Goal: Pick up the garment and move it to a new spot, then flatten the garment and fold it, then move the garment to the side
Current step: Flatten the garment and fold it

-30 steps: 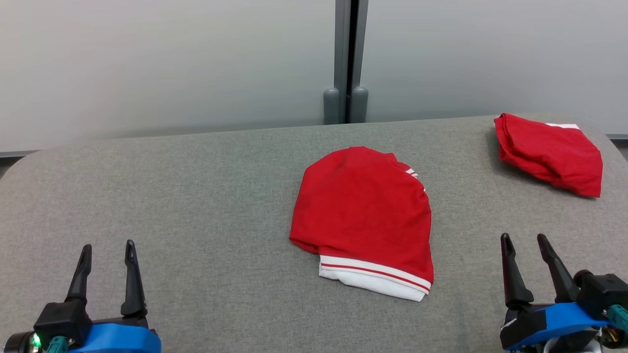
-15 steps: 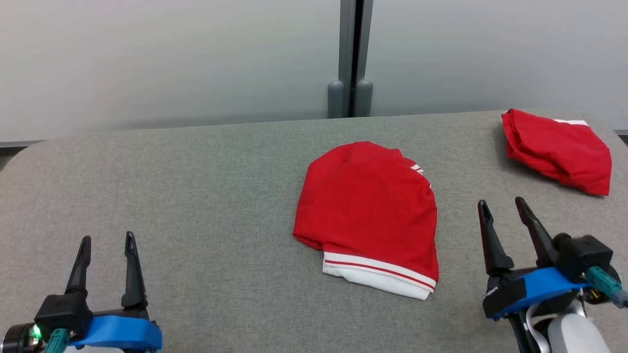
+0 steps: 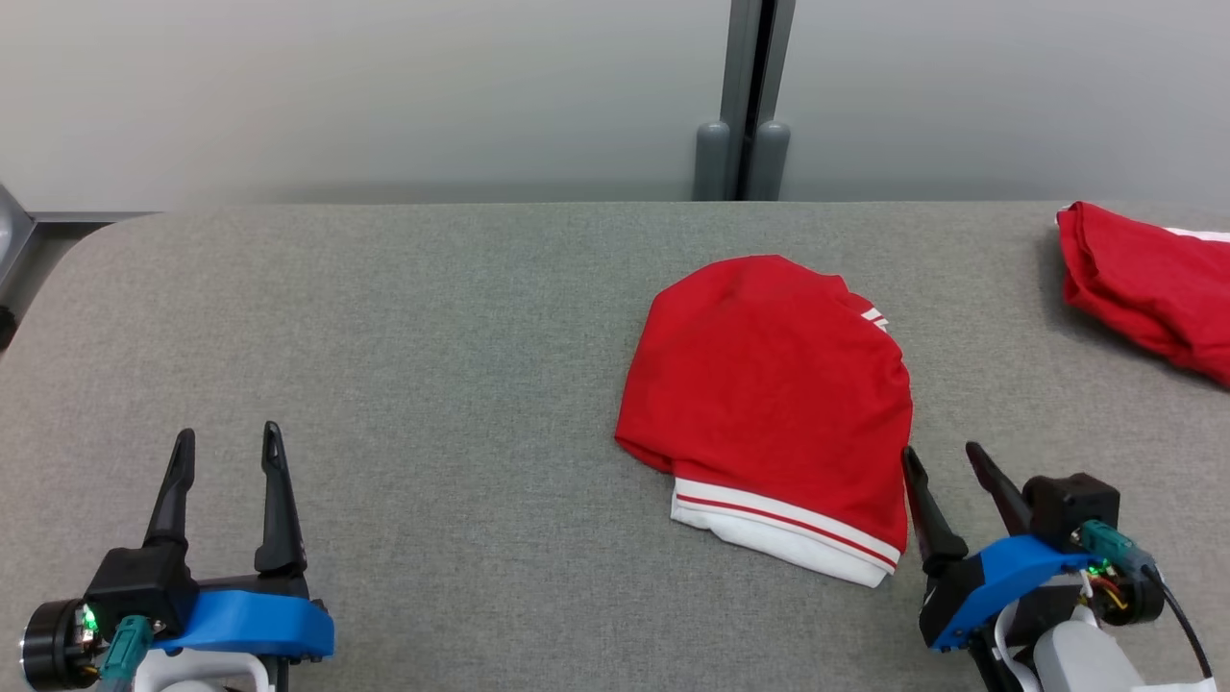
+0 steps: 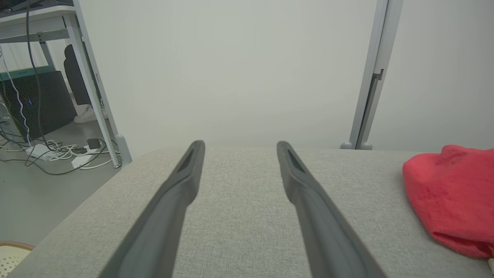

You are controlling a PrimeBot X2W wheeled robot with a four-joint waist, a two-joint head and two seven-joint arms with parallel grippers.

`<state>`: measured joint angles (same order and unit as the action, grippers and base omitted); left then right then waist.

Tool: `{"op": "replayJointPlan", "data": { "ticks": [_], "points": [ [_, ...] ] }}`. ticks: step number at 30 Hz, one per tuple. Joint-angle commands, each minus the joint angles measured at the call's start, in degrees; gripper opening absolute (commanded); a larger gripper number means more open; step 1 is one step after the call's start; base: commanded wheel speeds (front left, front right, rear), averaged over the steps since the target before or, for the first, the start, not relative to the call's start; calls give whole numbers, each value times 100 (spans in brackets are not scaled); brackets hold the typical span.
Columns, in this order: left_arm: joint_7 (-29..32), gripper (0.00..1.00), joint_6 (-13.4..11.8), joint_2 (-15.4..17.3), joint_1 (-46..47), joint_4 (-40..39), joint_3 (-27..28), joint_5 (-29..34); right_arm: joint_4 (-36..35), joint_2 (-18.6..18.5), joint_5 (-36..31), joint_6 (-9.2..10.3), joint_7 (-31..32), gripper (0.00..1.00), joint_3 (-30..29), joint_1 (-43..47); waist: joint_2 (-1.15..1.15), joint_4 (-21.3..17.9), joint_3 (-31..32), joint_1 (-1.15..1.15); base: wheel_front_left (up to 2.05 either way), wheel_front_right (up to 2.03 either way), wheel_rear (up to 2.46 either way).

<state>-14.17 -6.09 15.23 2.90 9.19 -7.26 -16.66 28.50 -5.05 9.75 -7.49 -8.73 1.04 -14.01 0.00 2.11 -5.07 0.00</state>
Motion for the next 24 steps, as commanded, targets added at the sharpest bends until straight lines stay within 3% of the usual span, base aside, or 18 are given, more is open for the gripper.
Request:
{"op": "replayJointPlan", "data": {
  "ticks": [1, 17, 18, 20, 24],
  "points": [
    [-16, 100, -17, -10, 117, 12, 2, 4, 168, -48, 38, -2, -55, 100, 16, -92, 0, 52, -48, 0, 0, 0, 0],
    [-81, 100, 37, -71, 311, 213, -100, 25, 2450, 170, 264, -5, -374, 100, 543, -622, 0, 270, -179, 0, 0, 0, 0],
    [-83, 100, 38, -71, 312, 228, -103, 25, 2544, 193, 306, -9, -376, 45, 615, -634, 0, 269, -172, 0, 0, 0, 0],
    [-85, 100, 32, -64, 298, 250, -93, 17, 2687, 222, 428, -9, -393, 0, 728, -685, 0, 244, -151, 0, 0, 0, 0],
    [-93, 100, 21, -55, 216, 261, -80, 0, 2788, 97, 593, -2, -526, 0, 745, -821, 0, 135, -99, 0, 0, 0, 0]
  ]
}}
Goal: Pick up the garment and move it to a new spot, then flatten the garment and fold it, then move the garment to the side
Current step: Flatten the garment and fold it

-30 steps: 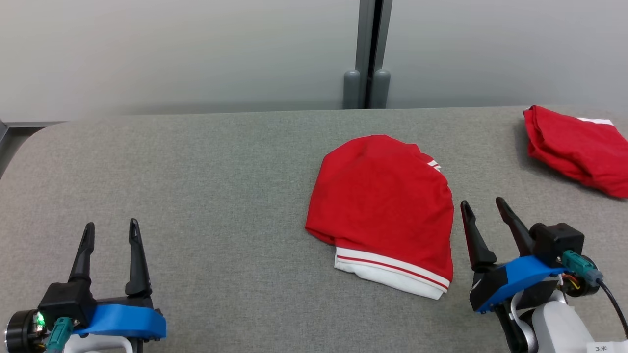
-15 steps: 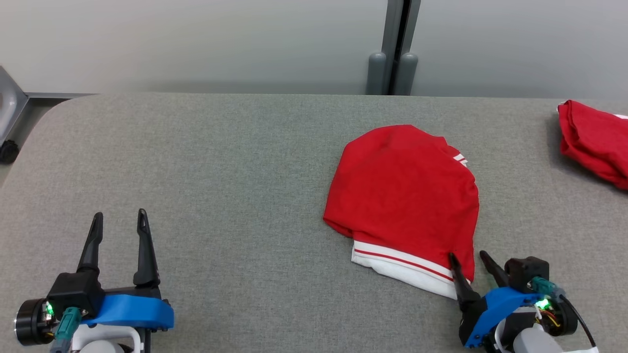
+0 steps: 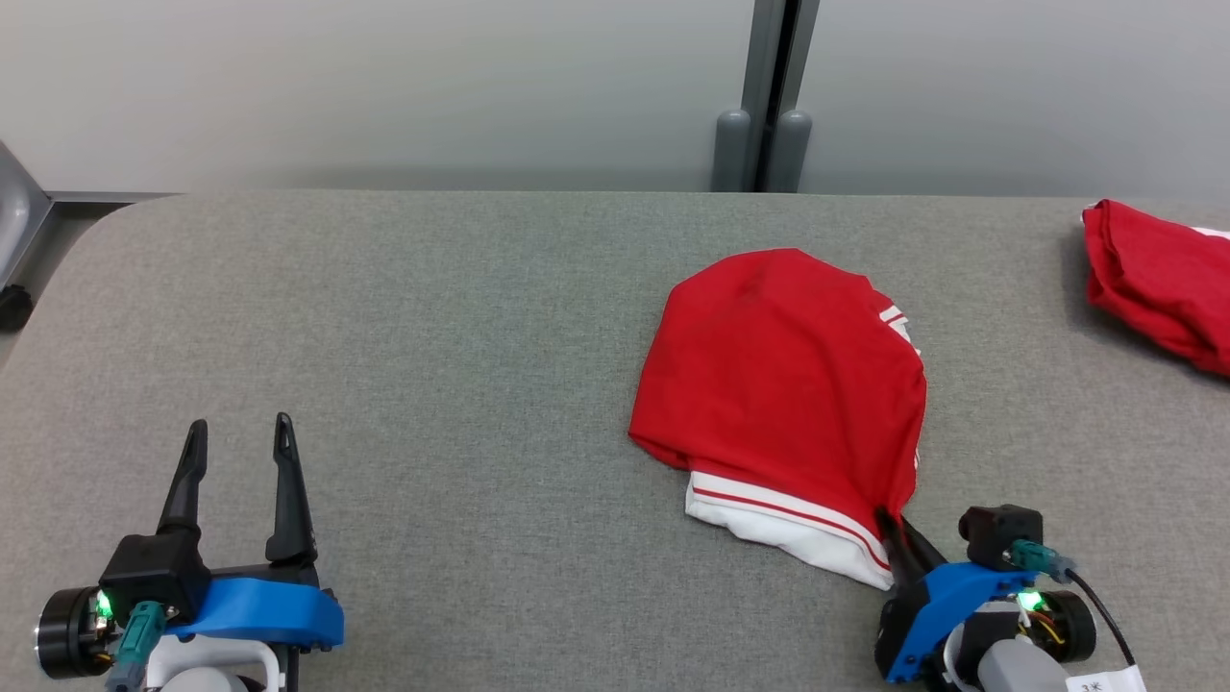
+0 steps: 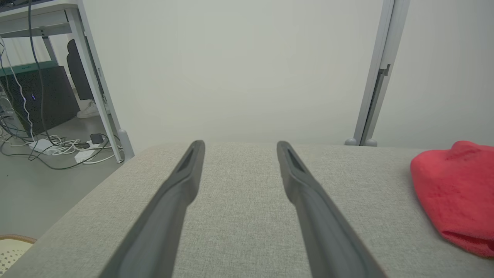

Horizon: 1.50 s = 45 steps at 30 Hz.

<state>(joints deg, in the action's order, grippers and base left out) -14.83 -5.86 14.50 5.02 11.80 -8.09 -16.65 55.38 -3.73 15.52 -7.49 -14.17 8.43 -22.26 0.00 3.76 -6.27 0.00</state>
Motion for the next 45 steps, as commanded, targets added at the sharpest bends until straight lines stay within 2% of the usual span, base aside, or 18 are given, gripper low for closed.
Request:
{"op": "replayJointPlan", "data": {
  "ticks": [1, 6, 11, 15, 17, 23, 32, 40, 43, 45],
  "points": [
    [-30, 100, -3, 22, -6, 4, 11, -6, 82, -131, 46, 2, -19, 0, -33, -26, 0, -62, 38, 0, 0, 0, 0],
    [-33, 100, -2, 12, -14, -5, 9, -15, -205, -630, 187, -1, -101, 0, -354, -40, 0, -198, 86, 0, 0, 0, 0],
    [-34, 100, -12, 18, -27, -21, 39, -25, -670, -1292, 217, -1, -105, 0, -958, 154, 0, -295, 83, 0, 0, 0, 0],
    [-37, 100, -21, 19, -40, -23, 56, -32, -1073, -1631, 146, -2, -106, 0, -1437, 272, 0, -340, 86, 0, 0, 0, 0],
    [-38, 100, -25, 15, -54, -29, 61, -35, -1294, -1660, 96, -2, -108, 0, -1578, 309, 0, -356, 91, 0, 0, 0, 0],
    [-40, 100, -26, 9, -60, -25, 66, -37, -1990, -1417, -98, -2, -13, 0, -1523, 168, 0, -360, 110, 0, 0, 0, 0],
    [-41, 100, 29, -66, 121, 25, -42, -6, -2839, -723, -125, -2, 362, 0, -594, -583, 0, -80, 86, 0, 0, 0, 0],
    [-42, 100, 53, -182, 189, 59, -81, 14, -2714, -120, -36, -2, 410, 0, 290, -1173, 0, 312, 43, 0, 0, 0, 0],
    [-42, 100, 59, -245, 205, 56, -86, 32, -2502, 17, 29, -2, 352, 0, 802, -1340, 0, 470, 13, 0, 0, 0, 0],
    [-42, 100, 113, -292, 265, 97, -94, 40, -2281, 79, 154, -2, 284, 0, 1419, -1448, 0, 623, -37, 0, 0, 0, 0]
  ]
}}
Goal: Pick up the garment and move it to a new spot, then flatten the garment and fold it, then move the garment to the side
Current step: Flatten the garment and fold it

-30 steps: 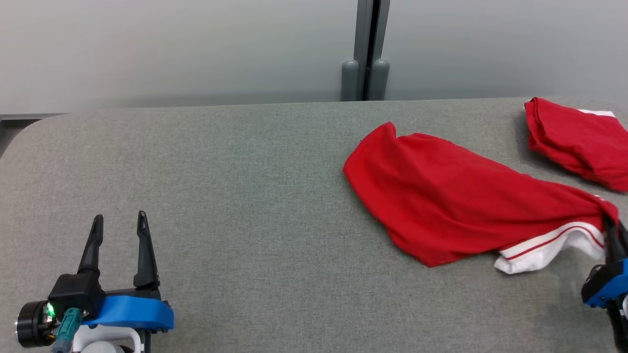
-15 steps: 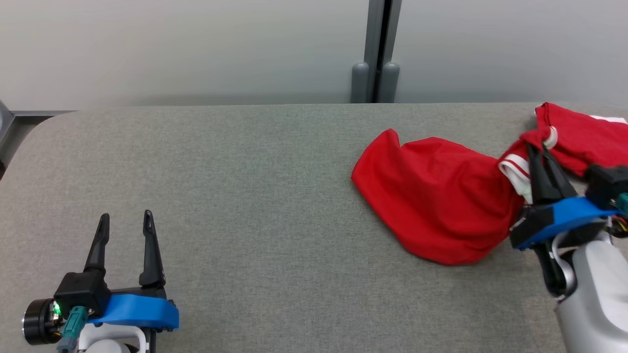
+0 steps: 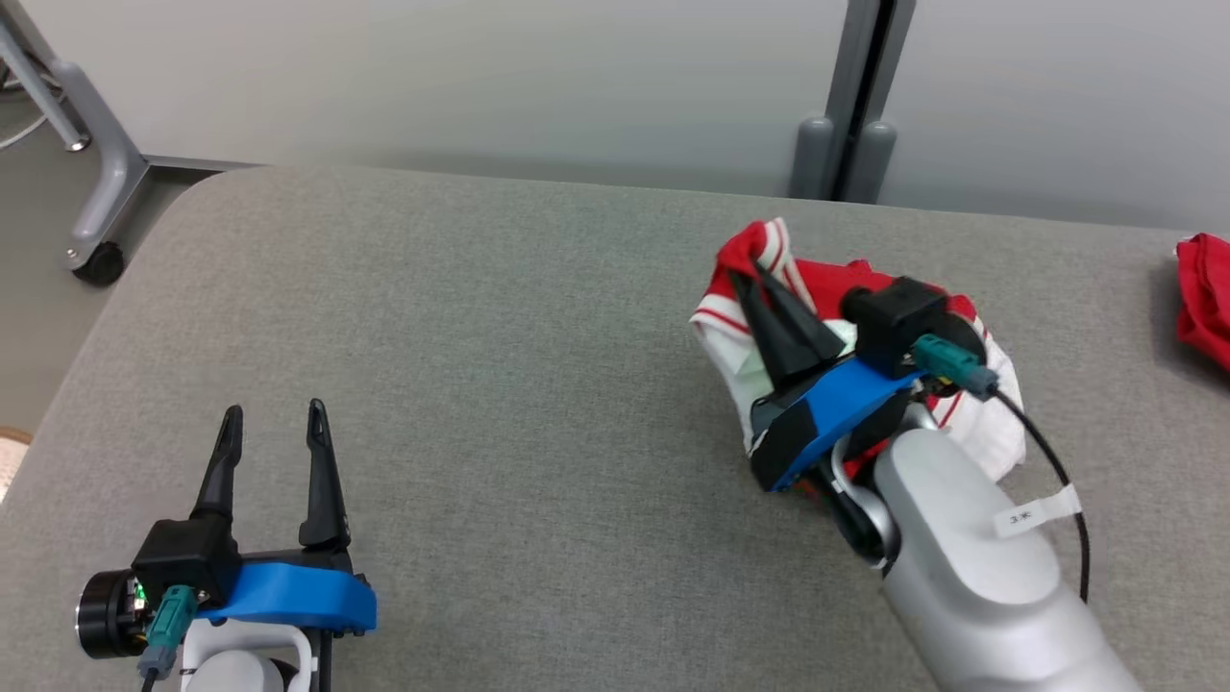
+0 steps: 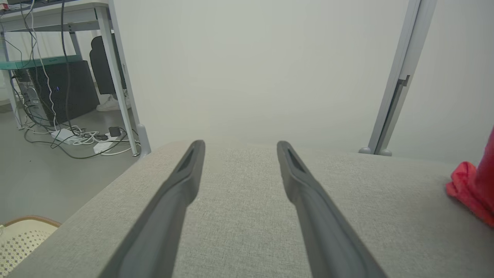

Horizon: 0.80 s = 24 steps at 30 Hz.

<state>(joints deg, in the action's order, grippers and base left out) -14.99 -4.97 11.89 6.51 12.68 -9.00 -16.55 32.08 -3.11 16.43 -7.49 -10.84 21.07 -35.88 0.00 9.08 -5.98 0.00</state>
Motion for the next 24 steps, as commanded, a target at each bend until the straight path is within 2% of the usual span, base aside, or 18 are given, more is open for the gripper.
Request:
{"op": "replayJointPlan", "data": {
  "ticks": [1, 2, 3, 7, 11, 12, 14, 16, 19, 24],
  "points": [
    [-26, 100, 39, -60, 129, 21, -7, 40, 87, 26, 248, -2, -72, 0, 448, -99, 0, 135, -81, 0, 0, 0, 0],
    [-26, 100, 39, -76, 139, 35, -13, 53, 95, 31, 391, -2, -90, 0, 738, -109, 0, 184, -101, 0, 0, 0, 0],
    [-26, 100, 39, -76, 139, 35, -13, 53, 95, 31, 391, -2, -90, 0, 738, -109, 0, 184, -101, 0, 0, 0, 0],
    [-26, 100, 80, -141, 233, 76, 7, 86, 145, 12, 899, -2, -157, 0, 1760, -119, 0, 297, -183, 0, 0, 0, 0],
    [-26, 100, 103, -209, 265, 103, 30, 129, 279, 15, 1224, -2, -210, 0, 2534, -45, 0, 345, -264, 0, 0, 0, 0],
    [-26, 100, 111, -222, 279, 106, 41, 141, 334, 14, 1276, -2, -228, 22, 2669, -26, 0, 343, -279, 0, 0, 0, 0],
    [-26, 100, 131, -251, 313, 124, 67, 162, 410, 16, 1369, -2, -263, 100, 2868, 9, 0, 319, -298, 0, 0, 0, 0],
    [-26, 100, 145, -261, 320, 146, 119, 167, 465, 18, 1442, -2, -303, 100, 3005, 10, 0, 263, -291, 0, 0, 0, 0],
    [-26, 100, 177, -275, 261, 168, 199, 217, 607, 17, 1462, -2, -394, 100, 2882, -143, 0, 99, -209, 0, 0, 0, 0],
    [-26, 100, 195, -249, 121, 137, 286, 259, 802, 16, 1148, -2, -435, 100, 2267, -260, 0, -121, -63, 0, 0, 0, 0]
  ]
}}
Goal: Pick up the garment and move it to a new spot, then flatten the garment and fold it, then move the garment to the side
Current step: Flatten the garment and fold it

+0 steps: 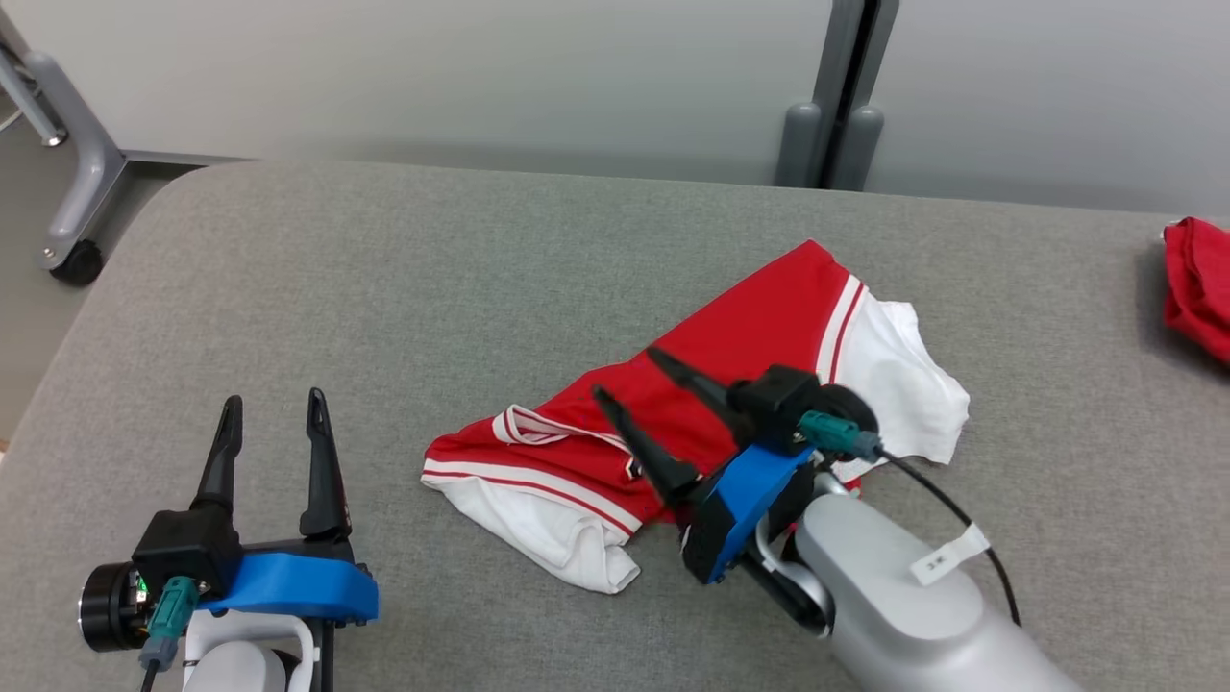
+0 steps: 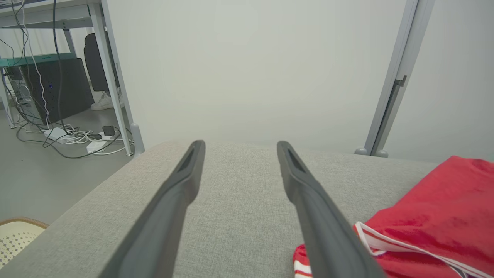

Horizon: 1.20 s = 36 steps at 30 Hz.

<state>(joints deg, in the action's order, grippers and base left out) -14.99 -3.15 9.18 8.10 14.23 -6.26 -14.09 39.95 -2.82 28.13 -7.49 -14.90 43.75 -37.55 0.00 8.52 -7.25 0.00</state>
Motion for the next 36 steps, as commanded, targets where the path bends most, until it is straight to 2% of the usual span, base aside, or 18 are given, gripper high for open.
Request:
{"op": "replayJointPlan", "data": {
  "ticks": [1, 10, 15, 23, 36],
  "points": [
    [-26, 100, 14, 24, -70, -32, 28, 26, 19, -33, -111, -2, -32, 100, -231, -114, 0, -100, 87, 0, 0, 0, 0],
    [-26, 100, 24, 58, -268, -145, 141, 68, -158, -816, -760, -2, -30, 100, -2053, 313, 0, -342, 171, 0, 0, 0, 0],
    [-26, 100, 46, 23, -243, -170, 145, 104, -11, -1083, -978, -2, -30, 100, -2651, 561, 0, -376, 92, 0, 0, 0, 0],
    [-27, 100, 82, -33, -83, -194, 131, 163, 619, -1074, -1098, -2, 48, 100, -2868, 746, 0, -326, -145, 0, 0, 0, 0],
    [-27, 100, 119, -158, 199, -171, 110, 260, 1683, -960, -951, -2, -7, 100, -2694, 380, 0, -56, -533, 0, 0, 0, 0]
  ]
}}
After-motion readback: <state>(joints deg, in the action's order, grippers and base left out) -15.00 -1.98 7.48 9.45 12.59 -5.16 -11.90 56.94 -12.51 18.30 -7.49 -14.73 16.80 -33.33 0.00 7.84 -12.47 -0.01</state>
